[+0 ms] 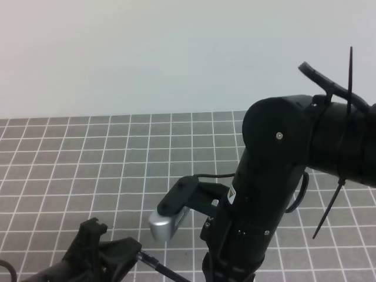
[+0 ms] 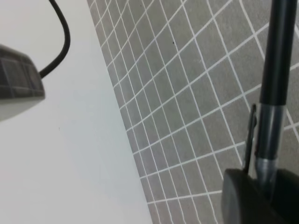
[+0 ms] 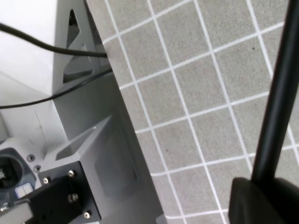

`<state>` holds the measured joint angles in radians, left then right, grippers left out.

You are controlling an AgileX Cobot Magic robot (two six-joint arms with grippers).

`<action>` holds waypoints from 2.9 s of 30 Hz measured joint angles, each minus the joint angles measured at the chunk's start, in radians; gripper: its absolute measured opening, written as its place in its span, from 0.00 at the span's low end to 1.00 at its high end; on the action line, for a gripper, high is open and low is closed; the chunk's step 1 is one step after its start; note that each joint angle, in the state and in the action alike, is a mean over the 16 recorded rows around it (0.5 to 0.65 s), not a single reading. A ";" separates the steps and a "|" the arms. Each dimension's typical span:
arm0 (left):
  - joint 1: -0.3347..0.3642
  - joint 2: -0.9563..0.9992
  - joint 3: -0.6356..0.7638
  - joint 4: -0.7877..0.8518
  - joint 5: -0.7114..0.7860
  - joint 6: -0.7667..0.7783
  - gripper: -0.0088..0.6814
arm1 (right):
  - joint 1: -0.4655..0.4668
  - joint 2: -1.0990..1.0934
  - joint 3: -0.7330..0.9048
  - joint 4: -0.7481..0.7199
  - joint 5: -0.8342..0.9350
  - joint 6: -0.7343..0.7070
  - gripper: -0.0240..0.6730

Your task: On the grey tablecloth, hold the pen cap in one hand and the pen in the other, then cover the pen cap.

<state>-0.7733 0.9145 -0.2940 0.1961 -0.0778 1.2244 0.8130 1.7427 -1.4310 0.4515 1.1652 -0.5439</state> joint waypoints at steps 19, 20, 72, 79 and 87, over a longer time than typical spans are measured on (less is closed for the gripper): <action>-0.001 0.000 0.000 -0.010 -0.044 -0.085 0.30 | 0.000 -0.001 -0.027 -0.095 0.010 0.058 0.12; -0.001 0.000 0.000 -0.010 -0.047 -0.089 0.32 | 0.000 0.000 -0.027 -0.110 0.009 0.071 0.12; -0.002 0.068 -0.120 -1.325 -0.240 0.094 0.01 | -0.268 0.349 -0.036 0.009 -0.413 0.668 0.26; -0.002 0.068 -0.120 -1.275 -0.266 0.094 0.01 | -0.268 0.353 -0.064 0.017 -0.389 0.664 0.39; -0.002 0.068 -0.120 -1.210 -0.305 0.091 0.01 | -0.268 0.357 -0.158 -0.006 -0.303 0.664 0.43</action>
<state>-0.7756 0.9824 -0.4141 -1.0136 -0.3829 1.3152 0.5452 2.0996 -1.5895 0.4457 0.8625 0.1204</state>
